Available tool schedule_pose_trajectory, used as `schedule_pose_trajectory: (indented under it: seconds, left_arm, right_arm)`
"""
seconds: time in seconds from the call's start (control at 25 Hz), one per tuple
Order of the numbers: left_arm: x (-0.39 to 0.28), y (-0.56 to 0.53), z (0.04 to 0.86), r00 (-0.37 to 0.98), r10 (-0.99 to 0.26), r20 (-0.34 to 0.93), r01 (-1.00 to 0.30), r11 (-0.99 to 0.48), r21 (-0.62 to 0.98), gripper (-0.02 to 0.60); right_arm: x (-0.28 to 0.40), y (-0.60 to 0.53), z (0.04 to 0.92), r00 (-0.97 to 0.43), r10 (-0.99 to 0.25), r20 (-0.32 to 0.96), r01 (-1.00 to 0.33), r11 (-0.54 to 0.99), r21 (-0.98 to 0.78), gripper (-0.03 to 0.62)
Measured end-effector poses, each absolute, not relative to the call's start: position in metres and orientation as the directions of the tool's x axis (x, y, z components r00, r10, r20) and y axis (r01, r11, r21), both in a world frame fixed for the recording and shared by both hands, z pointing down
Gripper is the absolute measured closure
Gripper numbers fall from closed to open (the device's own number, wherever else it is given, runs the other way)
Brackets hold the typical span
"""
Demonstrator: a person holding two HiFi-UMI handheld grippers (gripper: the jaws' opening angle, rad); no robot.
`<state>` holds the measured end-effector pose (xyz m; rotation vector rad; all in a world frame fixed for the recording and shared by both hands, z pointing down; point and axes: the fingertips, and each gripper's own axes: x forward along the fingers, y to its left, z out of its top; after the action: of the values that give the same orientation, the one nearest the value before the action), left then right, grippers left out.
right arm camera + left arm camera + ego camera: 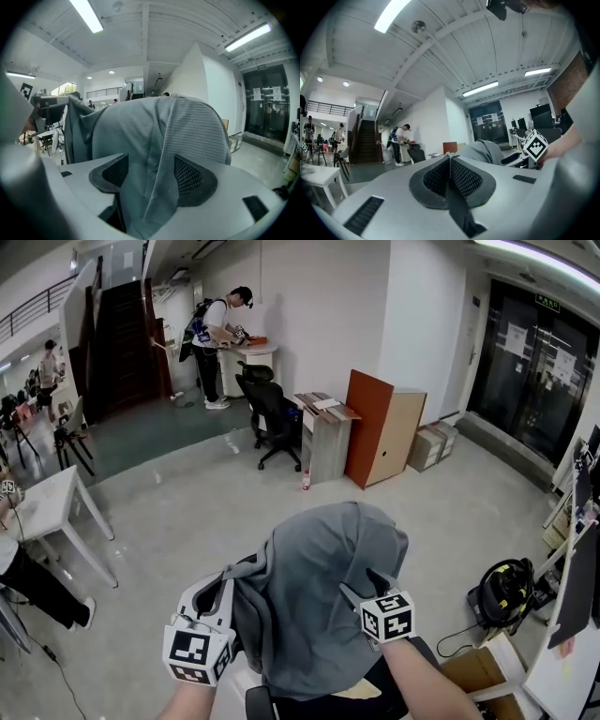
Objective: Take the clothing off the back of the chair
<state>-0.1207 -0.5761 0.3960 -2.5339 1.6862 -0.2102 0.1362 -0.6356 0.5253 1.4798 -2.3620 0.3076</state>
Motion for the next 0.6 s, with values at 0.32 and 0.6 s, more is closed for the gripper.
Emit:
schedule_pose_trajectory:
  seconds: [0.32,0.6]
  left_arm:
    - [-0.133,-0.59,0.421,0.363,-0.923,0.128,-0.915,-0.379,-0.137,0.572]
    - [-0.142,-0.588,0.431,0.377,-0.916,0.138,-0.912,-0.393,-0.114,0.572]
  right_arm:
    - [0.147,-0.702,0.544,-0.257,-0.881,0.397,-0.953,0.3,0.048,0.271]
    - [0.151,-0.708,0.535,-0.164,-0.903,0.397,-0.974,0.211,0.078,0.52]
